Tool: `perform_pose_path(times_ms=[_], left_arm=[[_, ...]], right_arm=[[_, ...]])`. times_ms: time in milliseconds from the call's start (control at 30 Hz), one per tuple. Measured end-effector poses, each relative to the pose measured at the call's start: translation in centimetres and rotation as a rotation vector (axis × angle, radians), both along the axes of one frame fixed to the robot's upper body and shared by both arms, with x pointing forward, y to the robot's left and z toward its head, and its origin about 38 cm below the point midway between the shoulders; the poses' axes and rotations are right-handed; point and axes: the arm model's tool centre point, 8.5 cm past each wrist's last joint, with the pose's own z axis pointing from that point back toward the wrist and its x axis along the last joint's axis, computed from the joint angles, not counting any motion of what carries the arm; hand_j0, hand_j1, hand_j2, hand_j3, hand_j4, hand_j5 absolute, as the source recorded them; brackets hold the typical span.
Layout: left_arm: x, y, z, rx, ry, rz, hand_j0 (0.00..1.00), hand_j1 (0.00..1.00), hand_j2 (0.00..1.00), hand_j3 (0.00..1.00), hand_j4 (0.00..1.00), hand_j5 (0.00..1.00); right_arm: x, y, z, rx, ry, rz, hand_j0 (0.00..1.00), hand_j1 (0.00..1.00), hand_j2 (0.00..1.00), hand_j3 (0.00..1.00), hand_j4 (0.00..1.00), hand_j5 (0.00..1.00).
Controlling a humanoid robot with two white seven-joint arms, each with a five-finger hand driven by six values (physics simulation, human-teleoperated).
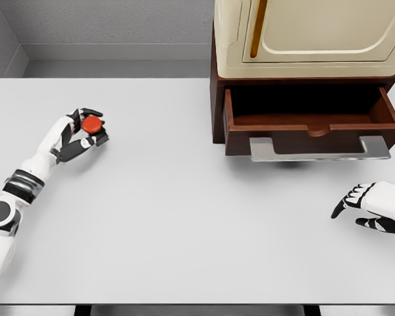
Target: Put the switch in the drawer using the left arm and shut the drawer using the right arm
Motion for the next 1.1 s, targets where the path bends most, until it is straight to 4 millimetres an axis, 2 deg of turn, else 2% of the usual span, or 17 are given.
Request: perform_pose_path(times_ms=[333,633,867,1100], left_arm=[[0.4,-1.9,1.6,0.002,-0.046,-0.051,0.49,0.49,0.49,0.49,0.49,0.49],[1.5,-4.3,4.0,0.004,-0.106,-0.117,0.49,0.49,0.49,0.49,0.49,0.49],[1.7,-5.8,4.3,0.002,-0.114,-0.152,0.49,0.49,0.49,0.49,0.49,0.49],[2.0,-7.4,5.1,-0.001,-0.138,-0.188,0.49,0.49,0.49,0.49,0.49,0.49]], right_arm=[[0.0,0.0,0.0,0.001,-0.002,0.0,0.61,0.61,0.61,0.61,0.61,0.61],[0.0,0.3,-0.3,0.023,-0.005,-0.005,0.61,0.61,0.61,0.61,0.61,0.61],[-0.1,0.8,-0.8,0.068,-0.008,-0.017,0.59,0.59,0.59,0.59,0.59,0.59],[-0.6,2.3,-2.4,0.206,0.005,-0.05,0.6,0.6,0.6,0.6,0.6,0.6]])
